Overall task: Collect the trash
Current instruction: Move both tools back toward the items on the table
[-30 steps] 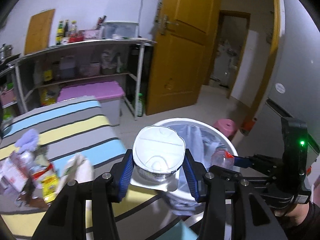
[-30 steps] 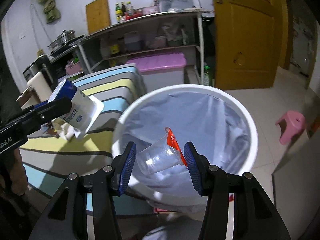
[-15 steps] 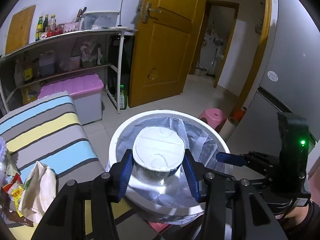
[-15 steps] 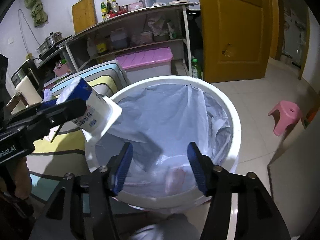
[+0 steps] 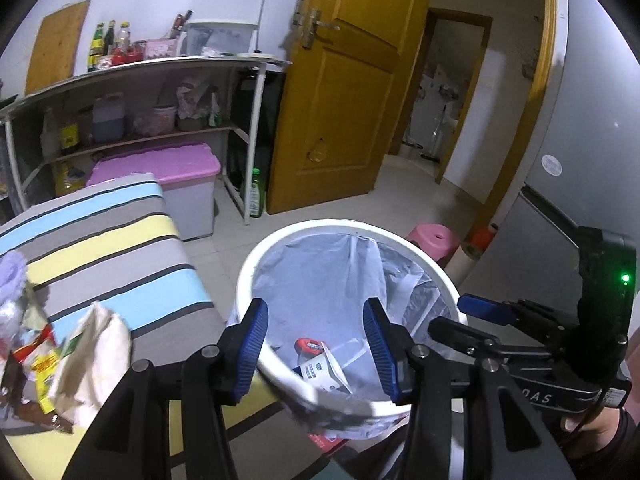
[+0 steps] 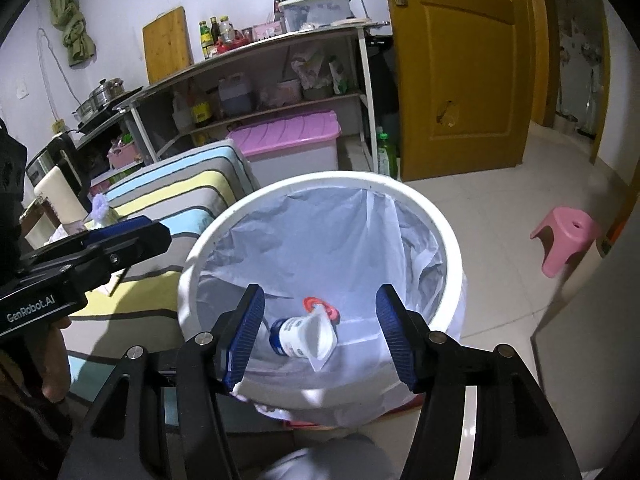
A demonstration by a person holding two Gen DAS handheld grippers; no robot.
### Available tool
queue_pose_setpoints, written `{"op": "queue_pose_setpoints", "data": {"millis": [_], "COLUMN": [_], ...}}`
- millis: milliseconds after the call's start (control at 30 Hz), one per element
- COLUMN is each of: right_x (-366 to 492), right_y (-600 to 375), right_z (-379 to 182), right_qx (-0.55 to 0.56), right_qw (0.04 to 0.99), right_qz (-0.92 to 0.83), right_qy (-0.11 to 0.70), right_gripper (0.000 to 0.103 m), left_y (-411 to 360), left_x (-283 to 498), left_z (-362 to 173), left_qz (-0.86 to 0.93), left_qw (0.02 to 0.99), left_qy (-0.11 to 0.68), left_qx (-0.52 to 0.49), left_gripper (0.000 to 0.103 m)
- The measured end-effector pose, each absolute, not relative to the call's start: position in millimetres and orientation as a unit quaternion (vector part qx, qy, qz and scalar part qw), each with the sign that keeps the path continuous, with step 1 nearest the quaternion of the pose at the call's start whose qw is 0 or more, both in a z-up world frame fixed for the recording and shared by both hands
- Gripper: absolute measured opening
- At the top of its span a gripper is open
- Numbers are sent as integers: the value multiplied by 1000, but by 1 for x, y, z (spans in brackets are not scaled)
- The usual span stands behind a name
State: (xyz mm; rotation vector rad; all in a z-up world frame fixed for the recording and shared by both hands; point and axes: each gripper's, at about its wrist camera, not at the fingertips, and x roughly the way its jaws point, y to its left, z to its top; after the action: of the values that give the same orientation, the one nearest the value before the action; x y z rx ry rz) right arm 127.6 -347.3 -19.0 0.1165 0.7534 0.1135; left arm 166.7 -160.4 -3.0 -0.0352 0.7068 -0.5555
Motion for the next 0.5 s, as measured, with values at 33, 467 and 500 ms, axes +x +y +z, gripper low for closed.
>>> {"op": "queue_pose_setpoints", "data": {"millis": [33,467,500], "right_x": [126,105,104], "right_y": [-346,-297,-291], "right_z": [-18,-9,-9], "right_qx": [56,37,37], "right_qw": [927,925,924], "right_qz": [56,98,105], "right_qy": [367,365,366], "right_gripper": [59,59,59], "left_y": [-157,-88,-82], "left_x": [164,122,118], "left_z": [-2,-1,-2], "left_qz": [-265,-178,-172], "left_qw": [902,921,922], "left_qy": [341,343,344], "left_qx": [-20,-41,-42], "left_gripper": [49,49,49]}}
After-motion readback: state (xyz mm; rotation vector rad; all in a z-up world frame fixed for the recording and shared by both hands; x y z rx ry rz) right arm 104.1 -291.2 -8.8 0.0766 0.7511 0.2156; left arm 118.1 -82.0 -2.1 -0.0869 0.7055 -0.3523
